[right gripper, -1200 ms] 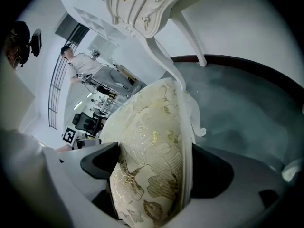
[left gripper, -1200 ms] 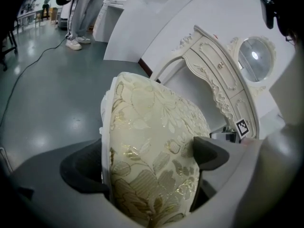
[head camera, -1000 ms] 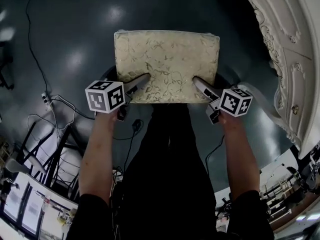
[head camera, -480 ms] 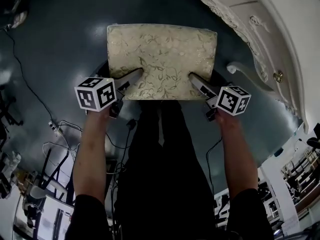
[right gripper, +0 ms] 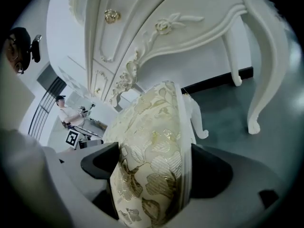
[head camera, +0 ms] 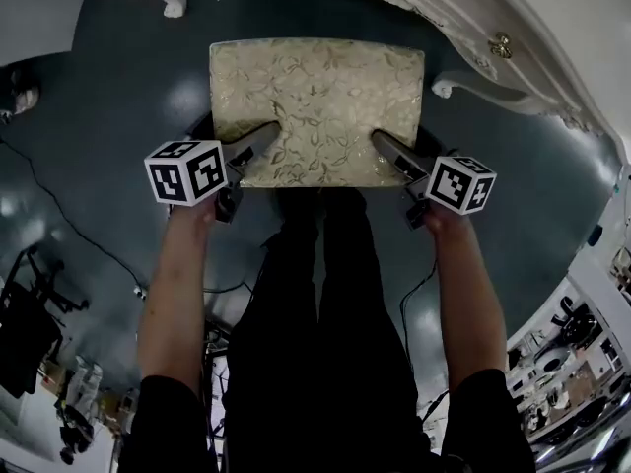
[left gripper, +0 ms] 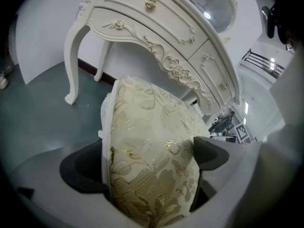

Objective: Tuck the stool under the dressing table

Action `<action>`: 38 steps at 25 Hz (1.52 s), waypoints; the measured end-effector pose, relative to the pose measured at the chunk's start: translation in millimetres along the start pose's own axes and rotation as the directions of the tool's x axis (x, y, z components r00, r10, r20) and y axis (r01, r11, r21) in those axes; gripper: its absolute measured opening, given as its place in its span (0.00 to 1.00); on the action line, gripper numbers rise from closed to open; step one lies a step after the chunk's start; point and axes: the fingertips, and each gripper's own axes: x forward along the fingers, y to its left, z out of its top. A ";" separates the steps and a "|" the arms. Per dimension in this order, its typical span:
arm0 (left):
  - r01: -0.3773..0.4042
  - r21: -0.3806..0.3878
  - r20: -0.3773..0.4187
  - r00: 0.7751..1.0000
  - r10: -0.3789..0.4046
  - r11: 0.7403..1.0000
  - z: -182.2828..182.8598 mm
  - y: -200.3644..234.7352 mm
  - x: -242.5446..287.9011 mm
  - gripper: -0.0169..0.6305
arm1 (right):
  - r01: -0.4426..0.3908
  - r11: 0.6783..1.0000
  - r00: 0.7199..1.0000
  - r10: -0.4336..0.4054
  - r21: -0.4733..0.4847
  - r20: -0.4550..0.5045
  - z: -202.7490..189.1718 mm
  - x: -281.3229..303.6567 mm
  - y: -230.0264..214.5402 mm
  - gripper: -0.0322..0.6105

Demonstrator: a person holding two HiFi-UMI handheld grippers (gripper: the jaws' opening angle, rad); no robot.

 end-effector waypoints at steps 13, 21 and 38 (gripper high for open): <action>0.012 0.010 0.085 0.996 -0.013 1.000 5.7 4.5 -0.2 0.91 | -0.005 0.998 0.999 0.008 -0.060 0.049 10.1 3.9 3.5 0.75; 0.038 0.047 0.092 0.995 -0.042 0.998 12.8 0.3 1.2 0.91 | 0.001 0.999 0.995 0.004 -0.052 0.102 8.7 -3.1 4.5 0.74; 0.030 0.038 0.122 0.992 -0.034 0.999 79.7 31.8 67.1 0.91 | -0.005 0.997 0.990 0.016 -0.076 0.141 81.0 51.3 -34.5 0.74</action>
